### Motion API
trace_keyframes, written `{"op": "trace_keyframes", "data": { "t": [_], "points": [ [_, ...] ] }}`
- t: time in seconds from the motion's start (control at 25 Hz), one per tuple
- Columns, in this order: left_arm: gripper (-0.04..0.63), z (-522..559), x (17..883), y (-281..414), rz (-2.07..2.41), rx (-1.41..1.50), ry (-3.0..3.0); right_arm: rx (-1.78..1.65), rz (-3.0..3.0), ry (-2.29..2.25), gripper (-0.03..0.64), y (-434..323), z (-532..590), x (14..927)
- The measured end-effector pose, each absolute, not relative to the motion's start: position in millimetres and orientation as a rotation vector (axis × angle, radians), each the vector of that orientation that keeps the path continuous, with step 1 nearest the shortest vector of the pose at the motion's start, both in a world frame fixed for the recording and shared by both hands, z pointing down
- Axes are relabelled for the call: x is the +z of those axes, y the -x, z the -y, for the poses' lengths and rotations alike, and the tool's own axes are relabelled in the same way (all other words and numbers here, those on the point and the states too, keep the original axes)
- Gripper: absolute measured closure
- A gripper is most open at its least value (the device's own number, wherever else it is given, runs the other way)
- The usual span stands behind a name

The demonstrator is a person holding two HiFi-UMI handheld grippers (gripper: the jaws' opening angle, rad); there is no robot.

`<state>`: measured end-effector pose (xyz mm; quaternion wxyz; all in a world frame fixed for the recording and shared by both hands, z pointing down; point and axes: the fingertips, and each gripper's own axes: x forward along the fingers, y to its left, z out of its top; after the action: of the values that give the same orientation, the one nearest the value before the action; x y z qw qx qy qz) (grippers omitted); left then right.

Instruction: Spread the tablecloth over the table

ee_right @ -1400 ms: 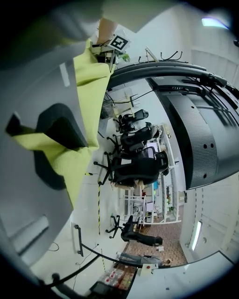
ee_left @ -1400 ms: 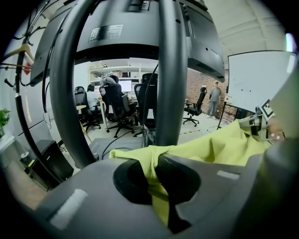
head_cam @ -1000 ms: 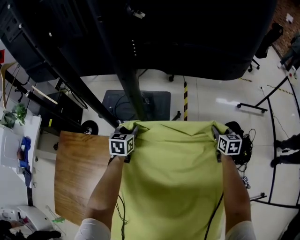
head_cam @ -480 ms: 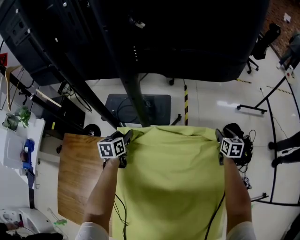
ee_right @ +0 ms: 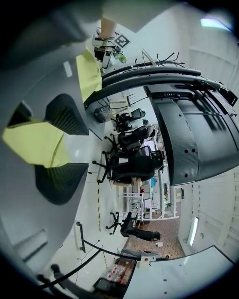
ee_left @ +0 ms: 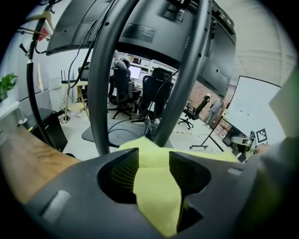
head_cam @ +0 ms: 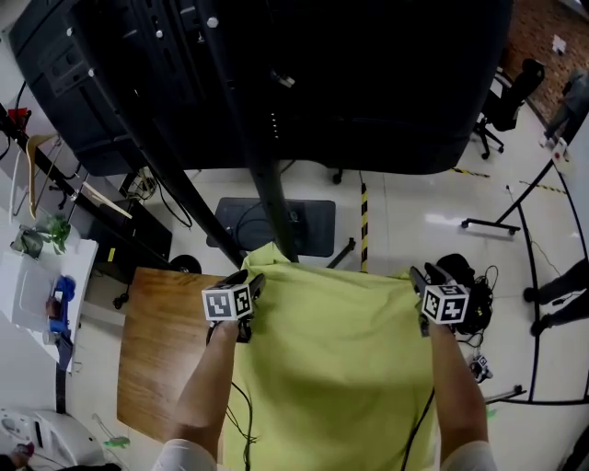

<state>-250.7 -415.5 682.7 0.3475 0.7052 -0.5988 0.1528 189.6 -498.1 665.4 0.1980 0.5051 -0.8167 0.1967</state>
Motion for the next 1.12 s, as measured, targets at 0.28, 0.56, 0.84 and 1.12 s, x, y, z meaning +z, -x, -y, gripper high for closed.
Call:
{"op": "trace_keyframes", "data": {
  "t": [0.28, 0.56, 0.84, 1.12],
  "points": [
    [0.387, 393.8, 641.4, 242.1, 1.625, 0.325, -1.916, 0.543, 2.369, -1.407, 0.435, -178.6, 461.5, 640.5],
    [0.521, 349.6, 579.4, 221.9, 1.755, 0.349, -2.079, 0.358, 2.462, -1.436, 0.608, -173.7, 401.5, 577.9],
    [0.592, 277.1, 502.4, 212.1, 1.849, 0.312, -2.169, 0.160, 2.467, -1.495, 0.611, -171.3, 314.1, 504.7],
    [0.592, 206.2, 424.4, 213.9, 1.868, 0.180, -2.205, 0.146, 2.525, -1.575, 0.611, -171.3, 249.2, 432.7]
  ]
}}
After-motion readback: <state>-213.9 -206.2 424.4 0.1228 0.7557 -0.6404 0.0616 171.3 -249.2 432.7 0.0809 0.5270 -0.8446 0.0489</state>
